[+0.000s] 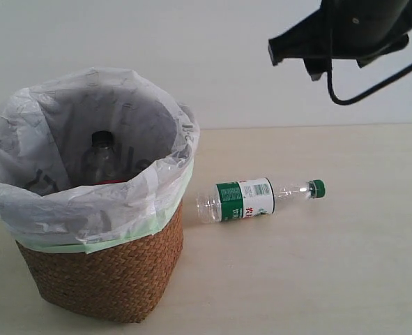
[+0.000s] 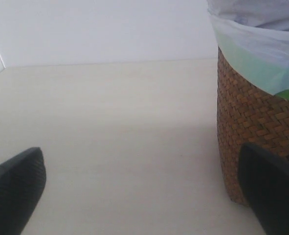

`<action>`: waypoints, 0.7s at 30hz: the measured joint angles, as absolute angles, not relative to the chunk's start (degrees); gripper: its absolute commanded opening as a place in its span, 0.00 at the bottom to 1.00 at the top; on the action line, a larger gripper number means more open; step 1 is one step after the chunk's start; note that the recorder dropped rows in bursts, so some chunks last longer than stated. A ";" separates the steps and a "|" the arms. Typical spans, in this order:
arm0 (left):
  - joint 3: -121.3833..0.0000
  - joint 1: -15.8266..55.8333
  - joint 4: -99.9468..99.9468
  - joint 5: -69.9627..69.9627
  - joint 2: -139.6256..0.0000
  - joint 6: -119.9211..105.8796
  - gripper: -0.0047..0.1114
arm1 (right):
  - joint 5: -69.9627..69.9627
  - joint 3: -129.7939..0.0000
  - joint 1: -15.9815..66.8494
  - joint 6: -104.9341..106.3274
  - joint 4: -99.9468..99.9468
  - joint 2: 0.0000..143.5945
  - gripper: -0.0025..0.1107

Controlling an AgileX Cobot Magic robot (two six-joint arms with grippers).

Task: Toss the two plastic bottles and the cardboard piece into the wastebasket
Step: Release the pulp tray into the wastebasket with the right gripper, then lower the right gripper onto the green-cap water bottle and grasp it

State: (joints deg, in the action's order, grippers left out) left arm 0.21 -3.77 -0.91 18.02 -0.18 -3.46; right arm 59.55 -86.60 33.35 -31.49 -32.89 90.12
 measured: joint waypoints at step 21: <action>0.21 -3.77 -0.91 18.02 -0.18 -3.46 0.97 | 58.19 -80.20 30.65 -39.61 -37.80 90.79 0.48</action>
State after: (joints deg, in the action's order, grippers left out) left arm 0.21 -3.77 -0.91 18.02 -0.18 -3.46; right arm 58.19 -80.20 30.65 -39.61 -37.80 90.79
